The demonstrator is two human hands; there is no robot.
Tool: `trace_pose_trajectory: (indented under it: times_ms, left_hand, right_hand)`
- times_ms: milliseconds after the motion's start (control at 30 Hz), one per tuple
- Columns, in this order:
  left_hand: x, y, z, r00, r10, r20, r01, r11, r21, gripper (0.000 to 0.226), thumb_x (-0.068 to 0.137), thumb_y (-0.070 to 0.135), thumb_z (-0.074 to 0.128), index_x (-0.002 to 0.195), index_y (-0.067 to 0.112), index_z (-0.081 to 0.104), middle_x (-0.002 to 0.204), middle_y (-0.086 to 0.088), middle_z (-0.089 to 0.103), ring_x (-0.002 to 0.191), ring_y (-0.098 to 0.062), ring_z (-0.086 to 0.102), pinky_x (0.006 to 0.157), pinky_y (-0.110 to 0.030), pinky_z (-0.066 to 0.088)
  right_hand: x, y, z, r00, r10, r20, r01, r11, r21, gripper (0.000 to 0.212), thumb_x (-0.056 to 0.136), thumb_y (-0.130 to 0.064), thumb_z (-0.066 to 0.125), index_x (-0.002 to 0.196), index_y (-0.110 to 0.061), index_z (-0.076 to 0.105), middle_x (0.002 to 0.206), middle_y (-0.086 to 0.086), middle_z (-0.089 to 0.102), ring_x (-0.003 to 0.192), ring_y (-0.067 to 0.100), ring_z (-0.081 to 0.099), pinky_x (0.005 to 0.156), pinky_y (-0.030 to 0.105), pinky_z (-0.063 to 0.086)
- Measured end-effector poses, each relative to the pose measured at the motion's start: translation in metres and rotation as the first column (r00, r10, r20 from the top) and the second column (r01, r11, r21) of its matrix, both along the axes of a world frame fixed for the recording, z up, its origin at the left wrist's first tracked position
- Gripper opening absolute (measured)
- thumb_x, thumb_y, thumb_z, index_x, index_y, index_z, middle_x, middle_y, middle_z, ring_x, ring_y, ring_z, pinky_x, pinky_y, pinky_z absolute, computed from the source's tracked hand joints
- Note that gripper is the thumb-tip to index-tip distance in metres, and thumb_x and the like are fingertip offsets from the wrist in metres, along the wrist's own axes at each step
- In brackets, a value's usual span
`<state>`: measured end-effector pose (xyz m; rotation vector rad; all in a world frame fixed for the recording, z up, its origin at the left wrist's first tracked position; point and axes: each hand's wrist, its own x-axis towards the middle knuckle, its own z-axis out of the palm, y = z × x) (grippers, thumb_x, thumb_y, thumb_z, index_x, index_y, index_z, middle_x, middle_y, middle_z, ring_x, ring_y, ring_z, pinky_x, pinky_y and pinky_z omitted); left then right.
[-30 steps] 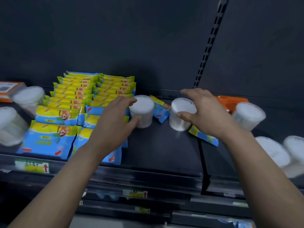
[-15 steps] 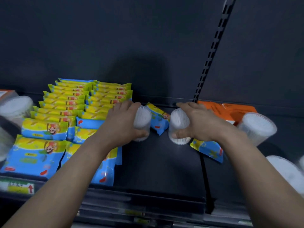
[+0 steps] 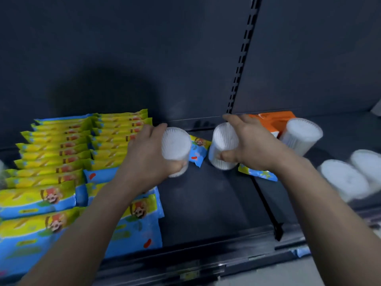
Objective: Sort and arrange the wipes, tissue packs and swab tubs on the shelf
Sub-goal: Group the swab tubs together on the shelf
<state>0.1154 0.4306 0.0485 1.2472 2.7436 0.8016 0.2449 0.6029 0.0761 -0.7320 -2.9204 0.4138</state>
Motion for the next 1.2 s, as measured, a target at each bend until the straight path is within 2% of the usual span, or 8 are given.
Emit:
trace_pose_trajectory:
  times_ms: [133, 233, 400, 533, 667, 833, 1067, 1200]
  left_hand:
    - [0.002, 0.000, 0.011, 0.998, -0.060, 0.023, 0.057, 0.991, 0.117, 0.095, 0.060, 0.047, 0.075, 0.140, 0.020, 0.031, 0.134, 0.001, 0.035, 0.125, -0.020, 0.036, 0.102, -0.031, 0.029]
    - [0.009, 0.002, 0.018, 0.991, -0.126, 0.032, 0.119, 0.977, 0.176, 0.094, 0.062, 0.043, 0.077, 0.141, 0.021, 0.032, 0.131, 0.004, 0.035, 0.123, -0.013, 0.035, 0.095, -0.021, 0.026]
    - [0.031, 0.018, 0.033, 0.977, -0.214, 0.000, 0.208, 0.947, 0.245, 0.094, 0.061, 0.044, 0.077, 0.141, 0.021, 0.033, 0.127, 0.007, 0.035, 0.117, -0.009, 0.037, 0.091, -0.020, 0.026]
    - [0.060, 0.044, 0.046, 0.962, -0.271, -0.029, 0.268, 0.919, 0.290, 0.102, 0.057, 0.048, 0.081, 0.141, 0.018, 0.033, 0.118, 0.014, 0.030, 0.111, 0.000, 0.032, 0.091, -0.017, 0.026]
    - [0.098, 0.079, 0.056, 0.952, -0.301, -0.047, 0.299, 0.896, 0.328, 0.097, 0.058, 0.041, 0.079, 0.141, 0.018, 0.033, 0.118, 0.014, 0.030, 0.110, 0.002, 0.031, 0.090, -0.014, 0.025]
    - [0.155, 0.132, 0.061, 0.957, -0.286, -0.056, 0.286, 0.888, 0.361, 0.093, 0.061, 0.042, 0.077, 0.141, 0.019, 0.033, 0.118, 0.016, 0.030, 0.106, 0.007, 0.030, 0.081, 0.008, 0.021]
    - [0.205, 0.180, 0.057, 0.980, -0.200, -0.014, 0.190, 0.904, 0.384, 0.091, 0.064, 0.043, 0.078, 0.141, 0.023, 0.032, 0.118, 0.019, 0.031, 0.104, 0.009, 0.031, 0.078, 0.001, 0.030]
    - [0.205, 0.192, 0.056, 0.988, -0.153, 0.000, 0.142, 0.916, 0.376, 0.090, 0.064, 0.042, 0.078, 0.140, 0.021, 0.034, 0.117, 0.017, 0.032, 0.104, 0.010, 0.031, 0.078, 0.008, 0.026]
  right_hand:
    - [0.020, -0.013, 0.018, 0.990, -0.085, -0.109, 0.090, 0.995, 0.041, 0.090, 0.071, -0.042, 0.072, 0.146, -0.024, 0.024, 0.133, 0.006, 0.040, 0.123, 0.026, 0.034, 0.100, 0.033, 0.030]
    - [0.038, -0.014, 0.028, 0.981, -0.132, -0.140, 0.142, 0.988, 0.059, 0.089, 0.072, -0.040, 0.072, 0.145, -0.025, 0.024, 0.135, 0.005, 0.039, 0.122, 0.026, 0.032, 0.100, 0.032, 0.029]
    - [0.073, -0.003, 0.040, 0.961, -0.200, -0.192, 0.219, 0.972, 0.086, 0.092, 0.070, -0.042, 0.072, 0.146, -0.024, 0.024, 0.137, 0.005, 0.038, 0.125, 0.026, 0.031, 0.106, 0.038, 0.031]
    - [0.100, 0.016, 0.048, 0.940, -0.218, -0.261, 0.256, 0.959, 0.121, 0.090, 0.071, -0.042, 0.071, 0.146, -0.022, 0.025, 0.139, 0.006, 0.036, 0.126, 0.027, 0.030, 0.106, 0.037, 0.029]
    - [0.136, 0.048, 0.055, 0.932, -0.201, -0.302, 0.252, 0.957, 0.142, 0.089, 0.074, -0.042, 0.071, 0.147, -0.022, 0.023, 0.143, 0.005, 0.031, 0.128, 0.025, 0.027, 0.106, 0.033, 0.026]
    - [0.190, 0.105, 0.063, 0.931, -0.176, -0.318, 0.235, 0.959, 0.156, 0.088, 0.074, -0.040, 0.071, 0.146, -0.023, 0.024, 0.143, 0.004, 0.032, 0.129, 0.024, 0.027, 0.106, 0.033, 0.025]
    - [0.229, 0.172, 0.059, 0.946, -0.126, -0.298, 0.179, 0.971, 0.160, 0.087, 0.073, -0.039, 0.071, 0.145, -0.020, 0.027, 0.141, 0.007, 0.035, 0.127, 0.028, 0.030, 0.107, 0.039, 0.027]
    - [0.228, 0.192, 0.054, 0.948, -0.093, -0.303, 0.137, 0.982, 0.127, 0.087, 0.073, -0.040, 0.071, 0.145, -0.021, 0.026, 0.140, 0.006, 0.034, 0.126, 0.026, 0.029, 0.108, 0.037, 0.027]
